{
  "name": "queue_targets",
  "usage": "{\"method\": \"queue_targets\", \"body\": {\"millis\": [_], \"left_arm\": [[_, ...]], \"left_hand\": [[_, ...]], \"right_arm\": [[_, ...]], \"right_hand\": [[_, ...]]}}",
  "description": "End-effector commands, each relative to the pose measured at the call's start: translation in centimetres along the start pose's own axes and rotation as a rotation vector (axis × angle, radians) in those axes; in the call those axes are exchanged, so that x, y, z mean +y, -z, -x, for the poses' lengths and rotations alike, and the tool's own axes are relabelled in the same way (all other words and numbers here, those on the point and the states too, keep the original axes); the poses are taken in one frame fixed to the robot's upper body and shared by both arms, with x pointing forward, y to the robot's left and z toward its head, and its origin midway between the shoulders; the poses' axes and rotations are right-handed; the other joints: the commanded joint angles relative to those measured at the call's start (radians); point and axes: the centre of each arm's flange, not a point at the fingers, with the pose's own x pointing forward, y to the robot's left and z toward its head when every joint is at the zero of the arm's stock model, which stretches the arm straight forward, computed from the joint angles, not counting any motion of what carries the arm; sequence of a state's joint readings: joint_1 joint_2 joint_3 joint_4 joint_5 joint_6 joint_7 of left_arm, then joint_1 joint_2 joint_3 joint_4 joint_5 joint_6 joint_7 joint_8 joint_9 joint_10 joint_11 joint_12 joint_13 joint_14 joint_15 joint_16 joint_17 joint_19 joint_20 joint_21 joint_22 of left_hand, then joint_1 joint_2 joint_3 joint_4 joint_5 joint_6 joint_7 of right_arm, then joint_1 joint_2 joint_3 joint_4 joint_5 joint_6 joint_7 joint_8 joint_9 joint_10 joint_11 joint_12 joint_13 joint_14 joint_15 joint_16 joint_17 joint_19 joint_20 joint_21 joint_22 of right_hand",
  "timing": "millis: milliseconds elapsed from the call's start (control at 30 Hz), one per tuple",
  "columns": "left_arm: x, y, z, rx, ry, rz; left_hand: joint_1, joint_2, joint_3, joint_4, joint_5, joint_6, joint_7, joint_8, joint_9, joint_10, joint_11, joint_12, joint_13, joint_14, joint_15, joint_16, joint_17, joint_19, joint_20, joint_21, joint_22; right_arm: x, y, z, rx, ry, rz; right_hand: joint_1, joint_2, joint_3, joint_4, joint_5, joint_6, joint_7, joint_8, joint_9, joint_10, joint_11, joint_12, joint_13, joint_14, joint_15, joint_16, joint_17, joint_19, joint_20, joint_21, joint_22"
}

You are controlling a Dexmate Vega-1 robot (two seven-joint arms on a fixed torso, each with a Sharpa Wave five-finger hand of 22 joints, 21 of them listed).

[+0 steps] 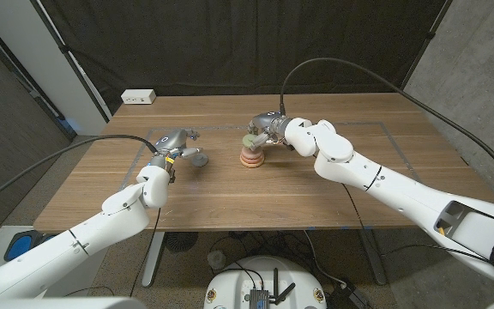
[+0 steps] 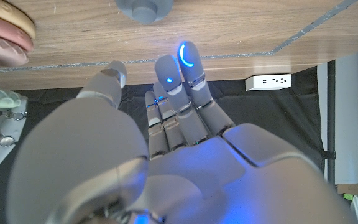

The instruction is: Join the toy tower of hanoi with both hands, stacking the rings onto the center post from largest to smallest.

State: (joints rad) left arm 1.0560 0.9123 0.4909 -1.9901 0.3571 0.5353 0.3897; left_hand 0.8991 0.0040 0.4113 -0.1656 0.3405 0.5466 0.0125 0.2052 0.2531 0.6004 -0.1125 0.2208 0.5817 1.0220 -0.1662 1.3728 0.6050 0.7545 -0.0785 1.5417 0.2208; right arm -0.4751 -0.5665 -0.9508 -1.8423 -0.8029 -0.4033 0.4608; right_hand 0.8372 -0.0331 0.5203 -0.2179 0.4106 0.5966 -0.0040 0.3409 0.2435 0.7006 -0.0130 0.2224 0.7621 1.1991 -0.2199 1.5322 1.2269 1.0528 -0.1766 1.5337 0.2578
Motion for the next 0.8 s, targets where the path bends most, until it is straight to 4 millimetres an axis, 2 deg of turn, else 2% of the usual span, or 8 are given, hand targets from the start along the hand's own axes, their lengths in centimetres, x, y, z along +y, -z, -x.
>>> {"method": "queue_targets", "body": {"millis": [33, 800], "left_arm": [[0.0, 0.0, 0.1, 0.003, 0.001, -0.003], [-0.4, 0.6, 0.6, 0.015, -0.001, 0.016]], "left_hand": [[0.005, -0.004, 0.007, 0.0, -0.004, 0.006, -0.001, 0.002, 0.005, 0.007, 0.003, -0.004, 0.006, 0.007, -0.053, 0.009, 0.005, 0.006, -0.129, 0.006, 0.005], [0.007, -0.004, 0.011, -0.001, -0.004, 0.007, 0.0, 0.002, 0.006, 0.012, 0.004, -0.003, 0.007, 0.011, -0.053, 0.012, 0.005, 0.009, -0.13, 0.007, 0.006]], "right_arm": [[0.6, -0.4, -0.9, 0.015, -0.034, 0.011], [1.4, -0.7, -2.0, 0.027, -0.084, 0.04]], "right_hand": [[-0.004, 0.062, 0.065, 0.053, 0.007, 0.12, -0.113, 0.007, 0.004, 0.175, -0.167, -0.001, 0.003, 0.001, 0.002, 0.005, 0.001, 0.006, -0.042, -0.001, 0.002], [-0.01, 0.062, 0.071, 0.053, 0.009, 0.118, -0.114, 0.003, 0.004, 0.175, -0.165, -0.011, 0.006, 0.0, 0.002, 0.007, 0.003, 0.004, -0.042, -0.002, 0.001]]}}
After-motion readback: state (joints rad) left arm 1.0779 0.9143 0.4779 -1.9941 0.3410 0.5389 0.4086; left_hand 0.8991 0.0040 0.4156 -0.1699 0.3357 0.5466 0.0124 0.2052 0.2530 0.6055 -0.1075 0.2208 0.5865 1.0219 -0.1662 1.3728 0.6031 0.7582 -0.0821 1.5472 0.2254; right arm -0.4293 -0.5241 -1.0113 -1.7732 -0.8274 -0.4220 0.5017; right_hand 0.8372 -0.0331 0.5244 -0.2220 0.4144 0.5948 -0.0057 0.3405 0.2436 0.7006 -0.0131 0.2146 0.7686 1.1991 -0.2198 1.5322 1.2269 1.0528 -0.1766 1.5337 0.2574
